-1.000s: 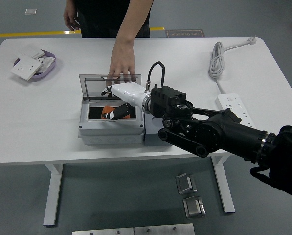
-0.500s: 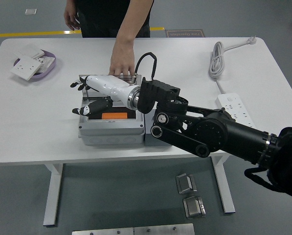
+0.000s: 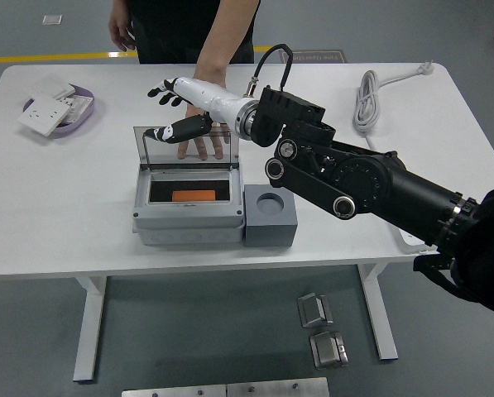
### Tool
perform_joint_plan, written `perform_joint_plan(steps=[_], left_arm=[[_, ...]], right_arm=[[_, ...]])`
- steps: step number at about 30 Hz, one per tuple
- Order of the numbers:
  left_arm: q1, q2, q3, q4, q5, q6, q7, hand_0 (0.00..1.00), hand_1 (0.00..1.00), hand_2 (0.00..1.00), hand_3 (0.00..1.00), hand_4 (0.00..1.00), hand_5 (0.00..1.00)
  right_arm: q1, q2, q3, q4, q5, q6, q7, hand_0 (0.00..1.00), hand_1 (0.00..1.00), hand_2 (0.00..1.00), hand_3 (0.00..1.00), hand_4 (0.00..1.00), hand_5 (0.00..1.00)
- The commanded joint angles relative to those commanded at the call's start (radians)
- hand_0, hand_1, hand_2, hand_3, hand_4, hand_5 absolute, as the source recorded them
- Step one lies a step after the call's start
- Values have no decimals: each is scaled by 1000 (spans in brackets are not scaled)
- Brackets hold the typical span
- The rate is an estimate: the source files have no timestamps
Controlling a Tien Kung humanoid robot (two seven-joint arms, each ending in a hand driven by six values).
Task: Pick up the cylinder from the cube,place it in the box,flap close box
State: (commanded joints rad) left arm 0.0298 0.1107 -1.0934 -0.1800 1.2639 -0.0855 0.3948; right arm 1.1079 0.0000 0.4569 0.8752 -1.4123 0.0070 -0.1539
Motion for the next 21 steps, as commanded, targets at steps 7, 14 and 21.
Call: perform_joint_plan(steps=[7, 14, 21], left_arm=[[-1, -2, 1, 0, 0, 0, -2, 600, 638, 551, 553, 649, 301], [1, -1, 13, 0, -11, 1, -8, 599, 638, 551, 552, 649, 299], [6, 4, 20, 0, -26, 5, -12, 600, 638, 551, 552, 648, 294]], right_arm=[[-26, 0, -28, -16, 5, -7, 6, 882, 780, 784, 865, 798, 508], [-33, -3, -40, 34, 6, -11, 2, 880, 777, 780, 864, 798, 508], [-48, -51, -48, 65, 9, -10, 1, 872, 773, 780, 862, 798, 509]])
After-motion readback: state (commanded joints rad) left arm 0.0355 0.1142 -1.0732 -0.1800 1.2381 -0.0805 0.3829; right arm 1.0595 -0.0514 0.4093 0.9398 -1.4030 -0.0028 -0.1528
